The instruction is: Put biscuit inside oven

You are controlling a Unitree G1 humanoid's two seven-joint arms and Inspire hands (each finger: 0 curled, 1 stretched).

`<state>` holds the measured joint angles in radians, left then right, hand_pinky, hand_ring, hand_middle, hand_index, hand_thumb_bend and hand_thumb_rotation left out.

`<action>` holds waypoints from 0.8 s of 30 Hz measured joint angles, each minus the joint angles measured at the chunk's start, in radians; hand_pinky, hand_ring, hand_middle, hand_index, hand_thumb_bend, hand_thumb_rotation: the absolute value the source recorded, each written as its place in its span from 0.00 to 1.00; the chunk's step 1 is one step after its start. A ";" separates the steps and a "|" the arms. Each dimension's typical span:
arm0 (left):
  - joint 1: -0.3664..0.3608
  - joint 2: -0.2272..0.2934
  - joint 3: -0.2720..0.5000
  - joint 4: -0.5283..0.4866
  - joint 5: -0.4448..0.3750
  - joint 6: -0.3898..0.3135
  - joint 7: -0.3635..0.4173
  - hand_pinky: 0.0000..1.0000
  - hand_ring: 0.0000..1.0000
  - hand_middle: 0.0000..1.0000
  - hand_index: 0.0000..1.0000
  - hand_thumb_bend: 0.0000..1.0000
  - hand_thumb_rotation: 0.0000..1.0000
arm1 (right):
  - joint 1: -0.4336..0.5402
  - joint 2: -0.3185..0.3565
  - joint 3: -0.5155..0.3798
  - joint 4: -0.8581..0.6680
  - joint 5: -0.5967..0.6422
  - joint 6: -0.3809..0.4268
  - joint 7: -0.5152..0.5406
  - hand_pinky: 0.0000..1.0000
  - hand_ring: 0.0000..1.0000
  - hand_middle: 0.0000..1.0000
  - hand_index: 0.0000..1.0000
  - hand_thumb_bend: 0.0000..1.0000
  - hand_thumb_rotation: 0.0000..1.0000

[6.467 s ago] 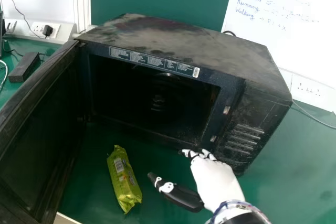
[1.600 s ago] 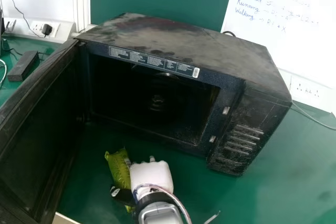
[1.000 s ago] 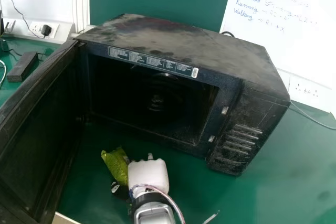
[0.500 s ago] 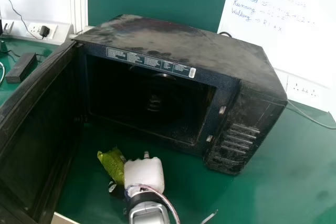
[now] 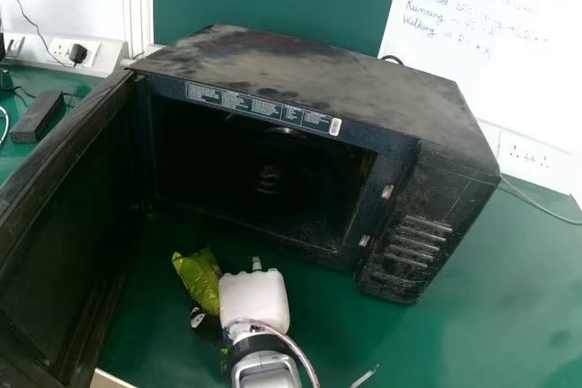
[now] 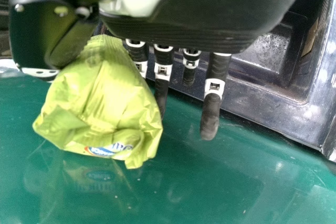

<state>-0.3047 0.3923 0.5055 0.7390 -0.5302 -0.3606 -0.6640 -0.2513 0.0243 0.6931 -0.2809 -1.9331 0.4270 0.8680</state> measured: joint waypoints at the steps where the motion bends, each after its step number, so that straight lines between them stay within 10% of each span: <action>1: 0.000 0.000 0.000 -0.001 0.000 0.000 0.002 1.00 0.97 0.98 1.00 0.32 1.00 | 0.002 -0.001 -0.001 -0.003 0.000 -0.002 -0.001 0.30 0.32 0.47 0.63 0.57 0.00; 24: 0.001 -0.002 -0.001 -0.009 0.000 0.000 0.008 1.00 0.97 0.99 1.00 0.32 1.00 | 0.050 -0.009 -0.065 -0.048 0.081 -0.007 -0.128 0.38 0.39 0.48 0.49 0.53 0.00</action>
<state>-0.3038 0.3901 0.5042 0.7302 -0.5306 -0.3609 -0.6564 -0.2010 0.0155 0.6284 -0.3292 -1.8520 0.4203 0.7397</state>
